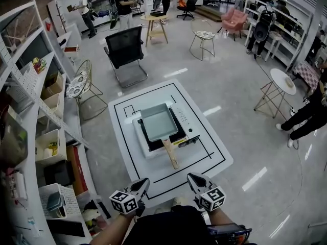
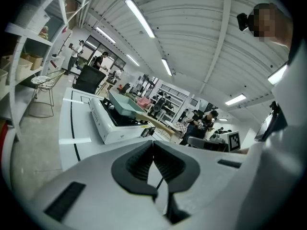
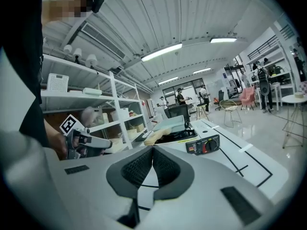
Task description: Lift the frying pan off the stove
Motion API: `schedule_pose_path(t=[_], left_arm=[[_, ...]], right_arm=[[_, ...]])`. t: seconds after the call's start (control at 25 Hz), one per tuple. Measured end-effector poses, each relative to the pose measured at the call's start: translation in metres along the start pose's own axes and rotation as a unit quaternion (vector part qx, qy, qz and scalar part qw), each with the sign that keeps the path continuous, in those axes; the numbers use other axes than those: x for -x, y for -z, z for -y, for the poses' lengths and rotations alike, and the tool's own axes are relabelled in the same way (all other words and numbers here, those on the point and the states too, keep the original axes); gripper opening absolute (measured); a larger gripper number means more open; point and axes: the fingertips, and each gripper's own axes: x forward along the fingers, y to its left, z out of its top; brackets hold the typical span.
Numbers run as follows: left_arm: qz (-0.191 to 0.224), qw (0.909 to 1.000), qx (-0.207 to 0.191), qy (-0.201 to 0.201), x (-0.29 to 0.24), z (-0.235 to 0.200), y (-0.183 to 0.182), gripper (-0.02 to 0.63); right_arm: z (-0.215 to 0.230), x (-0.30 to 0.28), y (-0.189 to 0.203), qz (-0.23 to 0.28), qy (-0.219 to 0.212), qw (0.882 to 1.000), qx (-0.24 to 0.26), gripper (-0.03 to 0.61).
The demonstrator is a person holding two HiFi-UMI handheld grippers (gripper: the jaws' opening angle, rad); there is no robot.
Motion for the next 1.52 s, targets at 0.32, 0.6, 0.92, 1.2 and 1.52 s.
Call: schedule_pose_path(t=[0.32, 0.6, 0.92, 1.2, 1.52], left_arm=[[-0.017, 0.9998, -0.004, -0.004, -0.046, 0.002, -0.012, 0.009], [-0.025, 0.9997, 0.001, -0.008, -0.071, 0.006, -0.02, 0.012], [-0.023, 0.999, 0.033, -0.019, -0.09, 0.001, -0.034, 0.074], [-0.03, 0.9984, 0.047, -0.007, -0.105, 0.0, -0.04, 0.075], [-0.024, 0.9769, 0.207, 0.047, -0.129, -0.007, -0.047, 0.184]], right_arm=[[0.041, -0.014, -0.009, 0.004, -0.008, 1.0, -0.014, 0.026], [0.064, -0.033, -0.016, 0.002, -0.035, 0.999, -0.022, 0.026], [0.081, -0.049, -0.023, -0.004, -0.059, 0.998, -0.022, 0.026], [0.083, -0.056, -0.025, -0.009, -0.061, 0.998, -0.023, 0.026], [0.089, -0.057, -0.025, -0.01, -0.043, 0.999, -0.029, 0.026]])
